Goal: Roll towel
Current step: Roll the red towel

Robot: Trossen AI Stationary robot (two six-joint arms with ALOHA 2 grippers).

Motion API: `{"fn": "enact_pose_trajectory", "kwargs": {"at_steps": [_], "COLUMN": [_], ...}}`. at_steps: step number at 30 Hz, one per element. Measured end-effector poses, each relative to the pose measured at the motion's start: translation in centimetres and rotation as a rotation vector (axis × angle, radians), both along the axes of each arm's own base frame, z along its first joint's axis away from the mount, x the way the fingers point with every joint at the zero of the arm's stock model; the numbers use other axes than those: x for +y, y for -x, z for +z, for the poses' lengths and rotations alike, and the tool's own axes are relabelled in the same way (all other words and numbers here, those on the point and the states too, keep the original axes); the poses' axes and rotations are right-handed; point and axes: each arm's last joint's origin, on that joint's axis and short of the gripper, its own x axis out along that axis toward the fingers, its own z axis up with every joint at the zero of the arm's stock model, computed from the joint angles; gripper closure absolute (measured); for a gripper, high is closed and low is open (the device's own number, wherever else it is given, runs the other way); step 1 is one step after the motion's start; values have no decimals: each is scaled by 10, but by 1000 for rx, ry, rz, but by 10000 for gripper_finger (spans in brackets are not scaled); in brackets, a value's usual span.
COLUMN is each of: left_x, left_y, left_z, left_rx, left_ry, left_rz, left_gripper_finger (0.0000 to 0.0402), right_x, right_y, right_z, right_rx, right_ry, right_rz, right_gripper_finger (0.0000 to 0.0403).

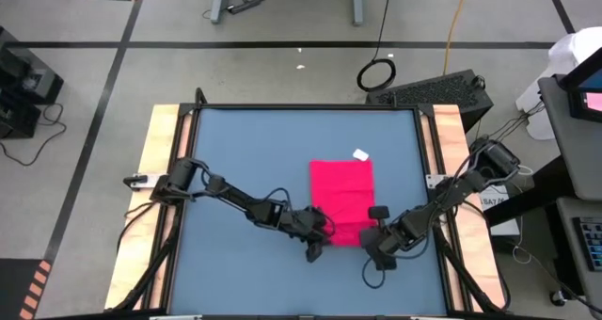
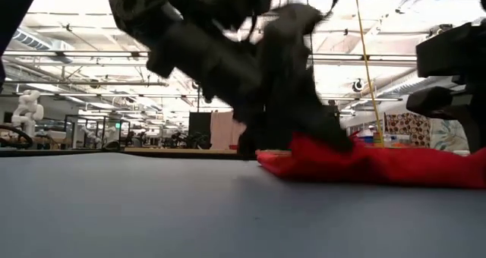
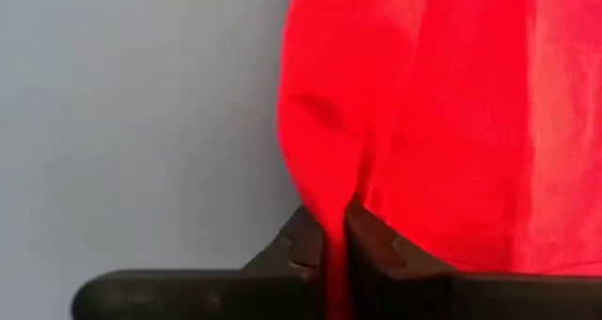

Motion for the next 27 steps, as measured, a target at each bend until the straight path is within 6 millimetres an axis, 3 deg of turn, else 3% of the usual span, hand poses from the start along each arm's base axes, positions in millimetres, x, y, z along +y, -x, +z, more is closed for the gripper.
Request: {"fn": "enact_pose_trajectory", "kwargs": {"at_steps": [6,11,18,21,27], "left_x": [1,-15,-62,-80,-92], "left_y": [4,9,25,30,34], "left_z": [33,58,37,26,-1], "left_rx": [-76,-193,-199,-229,-202], "left_ry": [-75,-156,-496,-552,-665], "left_rz": [-56,-99,-27,-58,25], "left_gripper_finger": [200,159,153,152,152], "right_x": [-9,-13,-25,-29,-33], "right_y": [-6,-7,-12,-12,-15], "right_z": [0,8,15,11,10], "right_rx": [56,45,33,38,18], "right_ry": [-96,-157,-235,-258,-288], "right_rz": [-14,-33,-82,-93,-105], "right_gripper_finger": [390,399,399,399,399]}}
